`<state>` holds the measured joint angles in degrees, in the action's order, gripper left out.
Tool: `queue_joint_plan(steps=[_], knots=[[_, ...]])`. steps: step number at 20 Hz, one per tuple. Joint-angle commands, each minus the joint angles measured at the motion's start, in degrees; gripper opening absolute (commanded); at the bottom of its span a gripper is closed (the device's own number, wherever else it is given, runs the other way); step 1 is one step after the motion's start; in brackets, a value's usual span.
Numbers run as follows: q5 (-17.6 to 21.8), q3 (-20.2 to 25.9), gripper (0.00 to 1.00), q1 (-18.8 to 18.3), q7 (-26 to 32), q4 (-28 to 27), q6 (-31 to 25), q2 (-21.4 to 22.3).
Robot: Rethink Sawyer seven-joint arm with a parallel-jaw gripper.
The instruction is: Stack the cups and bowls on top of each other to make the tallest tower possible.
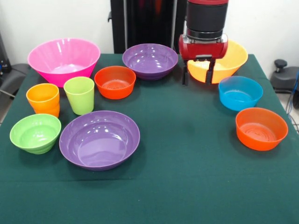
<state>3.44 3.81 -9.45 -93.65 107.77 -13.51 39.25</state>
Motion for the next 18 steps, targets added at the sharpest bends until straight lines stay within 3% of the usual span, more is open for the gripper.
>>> queue_joint_plan(steps=[1,11,18], knots=[[-1.79,5.65,1.0,-1.96,-6.0,0.28,-6.41,-0.04],[-3.36,12.19,1.0,-9.8,-1.19,13.28,-14.2,14.75],[-4.39,13.24,1.0,-8.68,-3.76,22.88,-11.98,23.36]])
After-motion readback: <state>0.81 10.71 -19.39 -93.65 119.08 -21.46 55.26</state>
